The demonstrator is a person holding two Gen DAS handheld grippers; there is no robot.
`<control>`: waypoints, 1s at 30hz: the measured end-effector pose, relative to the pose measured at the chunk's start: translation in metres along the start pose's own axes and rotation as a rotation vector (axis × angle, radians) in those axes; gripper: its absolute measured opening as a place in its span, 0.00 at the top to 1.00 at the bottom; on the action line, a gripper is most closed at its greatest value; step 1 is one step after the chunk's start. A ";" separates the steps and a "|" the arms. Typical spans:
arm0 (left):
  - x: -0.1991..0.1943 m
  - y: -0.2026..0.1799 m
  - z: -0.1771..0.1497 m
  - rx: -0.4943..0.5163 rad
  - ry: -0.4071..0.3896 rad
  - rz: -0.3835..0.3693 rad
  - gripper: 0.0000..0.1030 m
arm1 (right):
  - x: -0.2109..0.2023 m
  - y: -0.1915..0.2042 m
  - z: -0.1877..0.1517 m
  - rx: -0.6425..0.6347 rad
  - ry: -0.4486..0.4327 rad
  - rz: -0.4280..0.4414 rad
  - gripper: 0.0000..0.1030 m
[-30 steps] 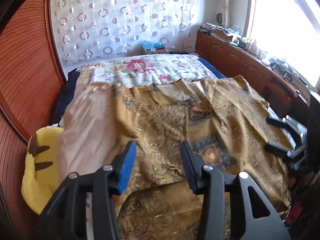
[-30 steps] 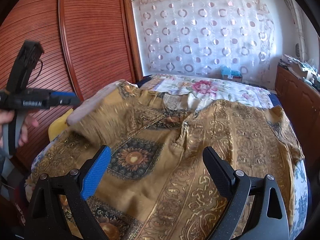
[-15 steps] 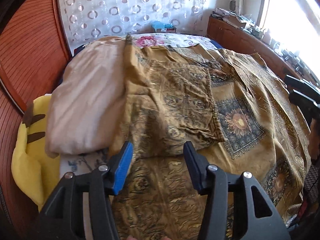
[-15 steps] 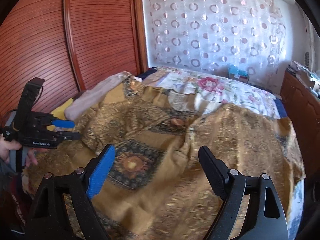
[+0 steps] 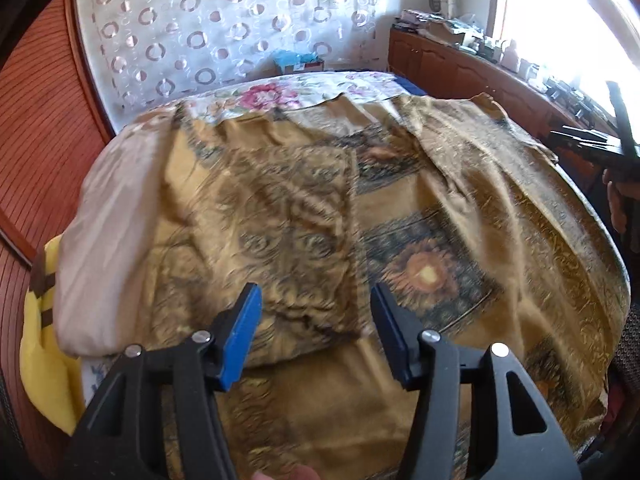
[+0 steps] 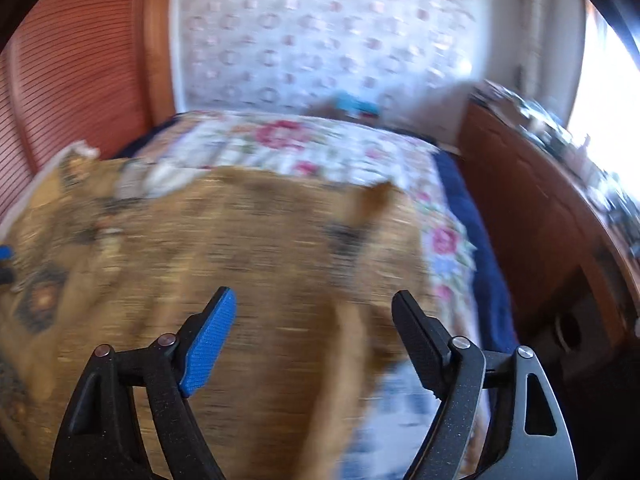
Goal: Fold small clothes
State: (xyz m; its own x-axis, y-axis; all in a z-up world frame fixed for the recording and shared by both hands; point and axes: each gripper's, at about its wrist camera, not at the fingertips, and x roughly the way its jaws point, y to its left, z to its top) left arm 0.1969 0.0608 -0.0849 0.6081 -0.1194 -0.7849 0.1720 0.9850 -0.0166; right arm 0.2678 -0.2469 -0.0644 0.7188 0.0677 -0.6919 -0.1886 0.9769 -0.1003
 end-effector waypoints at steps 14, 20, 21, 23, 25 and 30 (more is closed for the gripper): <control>0.038 -0.039 0.015 0.054 0.075 -0.042 0.46 | 0.044 -0.112 -0.024 0.318 0.179 0.061 0.60; 0.043 -0.046 0.012 0.061 0.057 -0.033 0.45 | 0.050 -0.114 -0.022 0.330 0.188 0.093 0.83; 0.043 -0.046 0.012 0.057 0.054 -0.035 0.45 | 0.048 -0.110 -0.021 0.308 0.185 0.076 0.85; 0.043 -0.045 0.011 0.052 0.040 -0.036 0.45 | 0.047 -0.105 -0.019 0.269 0.180 0.041 0.91; 0.044 -0.044 0.010 0.054 0.013 -0.035 0.44 | 0.044 -0.100 -0.017 0.235 0.168 0.018 0.96; 0.043 -0.043 0.007 0.051 -0.022 -0.039 0.43 | 0.026 -0.085 -0.006 0.140 0.088 -0.051 0.97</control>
State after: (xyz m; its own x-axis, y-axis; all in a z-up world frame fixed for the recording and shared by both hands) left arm 0.2210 0.0127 -0.1134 0.6166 -0.1607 -0.7707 0.2348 0.9719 -0.0148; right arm 0.2983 -0.3291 -0.0785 0.6623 0.0055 -0.7493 -0.0542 0.9977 -0.0406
